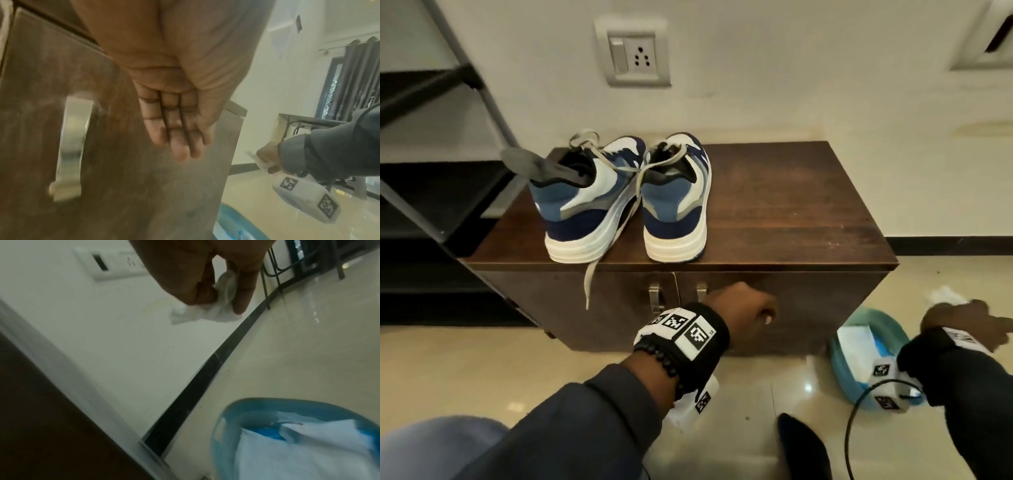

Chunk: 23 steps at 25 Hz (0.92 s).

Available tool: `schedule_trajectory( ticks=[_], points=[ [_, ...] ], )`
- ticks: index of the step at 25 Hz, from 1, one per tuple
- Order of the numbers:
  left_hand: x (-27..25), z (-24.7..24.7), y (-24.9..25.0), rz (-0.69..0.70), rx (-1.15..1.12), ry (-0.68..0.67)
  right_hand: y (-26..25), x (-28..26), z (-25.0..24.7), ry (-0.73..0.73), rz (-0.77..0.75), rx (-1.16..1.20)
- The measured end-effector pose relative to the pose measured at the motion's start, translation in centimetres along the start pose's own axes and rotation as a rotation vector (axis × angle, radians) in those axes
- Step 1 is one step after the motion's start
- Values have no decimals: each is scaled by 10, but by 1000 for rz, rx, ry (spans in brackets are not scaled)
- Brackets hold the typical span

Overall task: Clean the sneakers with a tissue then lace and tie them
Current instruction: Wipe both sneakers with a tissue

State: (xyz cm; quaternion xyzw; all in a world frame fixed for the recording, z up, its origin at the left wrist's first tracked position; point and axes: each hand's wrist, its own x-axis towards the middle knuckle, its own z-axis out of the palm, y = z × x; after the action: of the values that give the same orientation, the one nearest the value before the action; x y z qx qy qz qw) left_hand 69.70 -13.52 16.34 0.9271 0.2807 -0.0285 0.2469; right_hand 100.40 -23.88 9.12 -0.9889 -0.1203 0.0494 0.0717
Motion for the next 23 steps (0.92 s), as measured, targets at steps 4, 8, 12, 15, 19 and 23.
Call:
schedule_trajectory(
  ticks=[4, 8, 12, 15, 19, 23],
  points=[
    [-27, -58, 18, 128, -13, 202, -43, -3, -92, 228, -201, 651],
    [-54, -113, 27, 214, 118, 493, -107, -62, -166, 271, -525, 1176],
    [-75, -151, 3, 51, 183, 823, -146, -168, -179, -40, -919, 1173],
    [-83, -155, -15, -86, 222, 740, -155, -213, -156, -330, -979, 1220],
    [-74, -145, -31, -163, 325, 664, -166, -219, -132, -270, -1061, 1191],
    [-66, -151, -44, -202, 308, 573, -180, -208, -115, -350, -1004, 1310]
  ],
)
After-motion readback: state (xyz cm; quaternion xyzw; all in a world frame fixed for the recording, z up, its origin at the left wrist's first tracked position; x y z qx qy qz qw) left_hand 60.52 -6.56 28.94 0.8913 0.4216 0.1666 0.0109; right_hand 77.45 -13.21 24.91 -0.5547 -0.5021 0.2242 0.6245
